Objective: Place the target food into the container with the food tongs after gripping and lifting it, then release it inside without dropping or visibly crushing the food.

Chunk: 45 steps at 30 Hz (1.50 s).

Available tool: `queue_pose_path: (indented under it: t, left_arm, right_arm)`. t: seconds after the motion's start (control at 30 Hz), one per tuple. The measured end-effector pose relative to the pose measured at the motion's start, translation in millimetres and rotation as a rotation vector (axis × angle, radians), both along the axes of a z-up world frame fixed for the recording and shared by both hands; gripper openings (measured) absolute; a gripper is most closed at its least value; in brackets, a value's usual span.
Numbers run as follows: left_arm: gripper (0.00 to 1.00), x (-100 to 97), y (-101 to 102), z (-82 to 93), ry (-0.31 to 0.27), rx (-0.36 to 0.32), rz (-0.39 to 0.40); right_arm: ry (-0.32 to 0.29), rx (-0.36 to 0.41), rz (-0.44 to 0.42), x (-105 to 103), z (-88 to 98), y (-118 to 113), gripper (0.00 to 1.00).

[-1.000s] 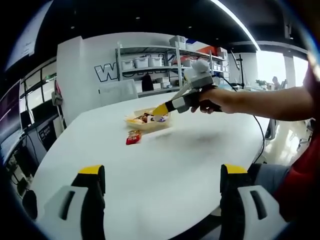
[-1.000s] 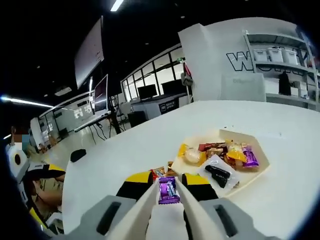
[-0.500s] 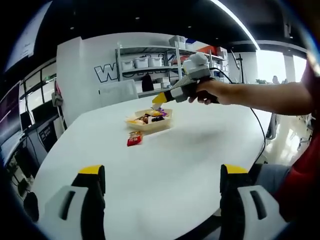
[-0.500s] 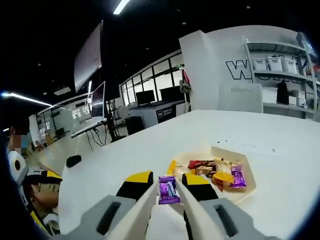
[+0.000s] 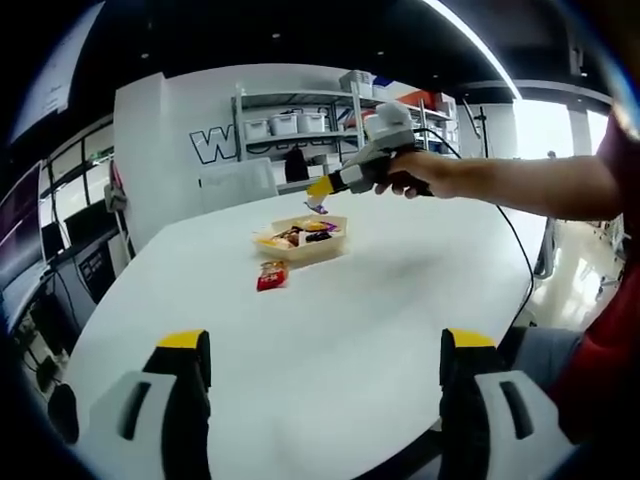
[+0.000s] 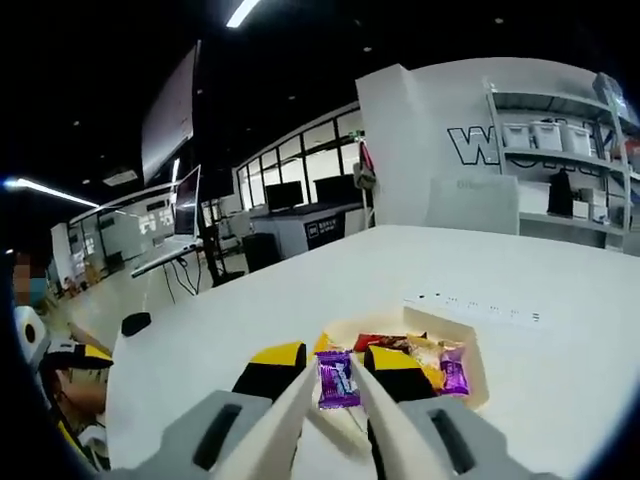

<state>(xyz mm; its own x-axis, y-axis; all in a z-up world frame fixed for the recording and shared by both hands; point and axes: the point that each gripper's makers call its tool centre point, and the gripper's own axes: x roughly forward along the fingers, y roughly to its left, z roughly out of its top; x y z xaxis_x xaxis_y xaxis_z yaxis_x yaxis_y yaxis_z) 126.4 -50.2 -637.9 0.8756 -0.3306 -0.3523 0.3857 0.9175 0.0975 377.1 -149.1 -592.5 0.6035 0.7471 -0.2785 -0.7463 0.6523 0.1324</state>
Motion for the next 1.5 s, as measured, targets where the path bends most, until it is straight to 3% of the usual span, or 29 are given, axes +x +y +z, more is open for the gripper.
queue_pose_path:
  t: [0.6,1.03,1.5]
  left_arm:
    - [0.92,3.0,3.4,-3.2,0.011,0.008,0.004]
    - [0.93,4.5,1.9,0.6,0.0,0.009,0.006]
    - [0.93,2.6,2.5,1.4,-0.005,0.001,0.007]
  right_arm:
    - [-0.003,0.006,-0.028,12.9,1.3,-7.6,0.18]
    - [0.004,0.037,-0.003,8.4,7.8,-3.4,0.2]
    - [0.01,0.027,0.13,-20.4,0.7,33.8,0.23]
